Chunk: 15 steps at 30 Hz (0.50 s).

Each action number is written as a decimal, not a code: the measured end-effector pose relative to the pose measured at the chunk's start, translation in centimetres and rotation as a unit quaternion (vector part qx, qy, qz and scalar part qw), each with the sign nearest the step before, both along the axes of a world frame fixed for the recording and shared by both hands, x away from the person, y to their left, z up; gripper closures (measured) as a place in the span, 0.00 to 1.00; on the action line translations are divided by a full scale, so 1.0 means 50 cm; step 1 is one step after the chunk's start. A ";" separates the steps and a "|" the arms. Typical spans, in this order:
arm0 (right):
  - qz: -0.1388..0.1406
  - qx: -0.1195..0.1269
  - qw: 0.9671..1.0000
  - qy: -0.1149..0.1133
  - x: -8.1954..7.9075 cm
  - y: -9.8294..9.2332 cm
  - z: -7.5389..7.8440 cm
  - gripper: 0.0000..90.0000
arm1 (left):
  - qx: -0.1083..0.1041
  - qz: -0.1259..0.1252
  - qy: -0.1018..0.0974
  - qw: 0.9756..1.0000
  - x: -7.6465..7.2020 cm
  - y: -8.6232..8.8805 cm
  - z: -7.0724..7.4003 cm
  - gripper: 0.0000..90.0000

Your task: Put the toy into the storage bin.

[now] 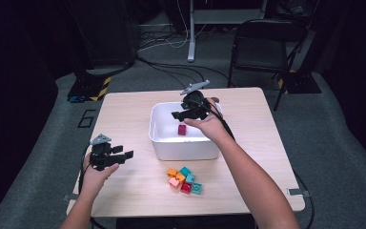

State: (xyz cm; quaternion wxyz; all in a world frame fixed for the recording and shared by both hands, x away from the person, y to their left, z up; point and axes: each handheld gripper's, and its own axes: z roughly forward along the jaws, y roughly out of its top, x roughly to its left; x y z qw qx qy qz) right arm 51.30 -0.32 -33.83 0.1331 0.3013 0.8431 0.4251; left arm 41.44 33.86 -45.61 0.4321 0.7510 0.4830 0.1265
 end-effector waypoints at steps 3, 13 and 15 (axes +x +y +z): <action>0.005 0.002 1.000 -0.002 -0.027 -0.010 0.016 0.44 | 0.001 0.001 0.000 1.000 0.000 0.000 0.000 0.42; 0.032 0.006 0.999 -0.014 -0.125 -0.042 0.030 0.41 | 0.005 0.002 -0.005 1.000 -0.002 0.001 0.001 0.41; 0.035 0.010 0.999 -0.017 -0.141 -0.051 0.028 0.40 | 0.006 0.003 -0.009 1.000 -0.002 0.000 0.000 0.40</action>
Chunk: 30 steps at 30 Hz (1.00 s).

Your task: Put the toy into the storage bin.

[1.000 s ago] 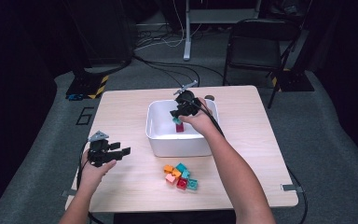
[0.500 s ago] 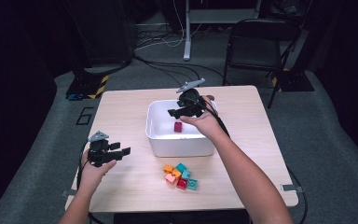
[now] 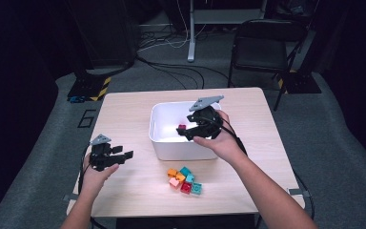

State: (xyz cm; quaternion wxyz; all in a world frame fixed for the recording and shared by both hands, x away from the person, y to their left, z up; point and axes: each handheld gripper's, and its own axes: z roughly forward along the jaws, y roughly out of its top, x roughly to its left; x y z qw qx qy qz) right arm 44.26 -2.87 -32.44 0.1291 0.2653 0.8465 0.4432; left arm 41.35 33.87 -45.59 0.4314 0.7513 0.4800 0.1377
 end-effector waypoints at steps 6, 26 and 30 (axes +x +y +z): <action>-0.013 0.002 1.000 0.010 -0.031 -0.020 -0.012 0.33 | -0.010 0.003 0.018 1.000 0.001 0.000 0.002 0.31; -0.042 0.006 0.998 0.035 -0.101 -0.069 -0.099 0.33 | -0.011 -0.027 0.007 1.000 -0.004 -0.014 0.005 0.21; -0.053 0.004 0.998 0.040 -0.108 -0.083 -0.130 0.36 | -0.010 -0.031 0.005 0.999 -0.005 -0.015 0.006 0.27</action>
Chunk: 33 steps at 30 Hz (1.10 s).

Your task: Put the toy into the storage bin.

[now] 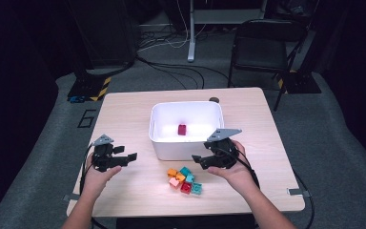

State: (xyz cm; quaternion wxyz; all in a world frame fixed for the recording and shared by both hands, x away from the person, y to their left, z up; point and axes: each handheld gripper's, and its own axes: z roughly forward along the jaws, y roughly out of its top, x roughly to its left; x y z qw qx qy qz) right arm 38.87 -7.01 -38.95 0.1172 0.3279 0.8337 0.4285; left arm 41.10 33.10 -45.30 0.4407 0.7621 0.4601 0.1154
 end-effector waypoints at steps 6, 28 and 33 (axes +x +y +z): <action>-0.011 -0.005 1.000 -0.004 -0.009 -0.009 -0.043 0.42 | -0.002 -0.002 -0.003 1.000 -0.002 -0.002 0.001 0.33; 0.012 -0.018 1.000 0.010 -0.013 0.008 -0.152 0.55 | 0.004 -0.009 0.002 1.000 -0.003 -0.004 -0.002 0.40; 0.025 -0.016 1.000 0.008 -0.014 0.016 -0.165 0.57 | 0.007 -0.011 0.003 1.000 -0.002 -0.005 -0.004 0.40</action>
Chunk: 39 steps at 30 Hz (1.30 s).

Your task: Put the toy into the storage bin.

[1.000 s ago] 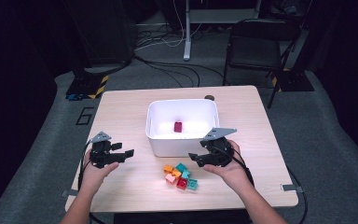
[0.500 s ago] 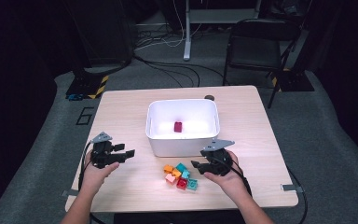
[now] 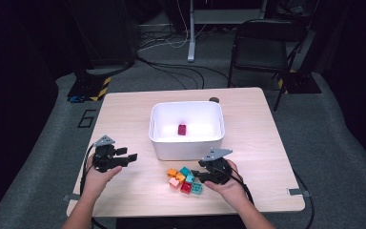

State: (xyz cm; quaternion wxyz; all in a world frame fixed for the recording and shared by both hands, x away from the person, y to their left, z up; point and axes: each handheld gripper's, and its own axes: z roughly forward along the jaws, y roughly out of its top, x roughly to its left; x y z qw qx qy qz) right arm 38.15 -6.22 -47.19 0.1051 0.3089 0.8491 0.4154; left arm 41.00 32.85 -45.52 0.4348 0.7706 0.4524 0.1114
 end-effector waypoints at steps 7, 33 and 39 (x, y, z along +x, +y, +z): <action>0.016 -0.002 1.000 0.002 -0.001 0.014 -0.012 0.59 | 0.004 0.002 -0.003 1.000 -0.004 -0.002 0.000 0.40; 0.026 -0.032 0.999 0.023 0.012 0.043 -0.050 0.64 | 0.007 0.013 -0.002 1.000 -0.008 0.009 -0.003 0.40; 0.024 -0.036 0.999 0.022 0.015 0.041 -0.055 0.65 | 0.006 0.014 -0.001 1.000 -0.007 0.009 -0.004 0.40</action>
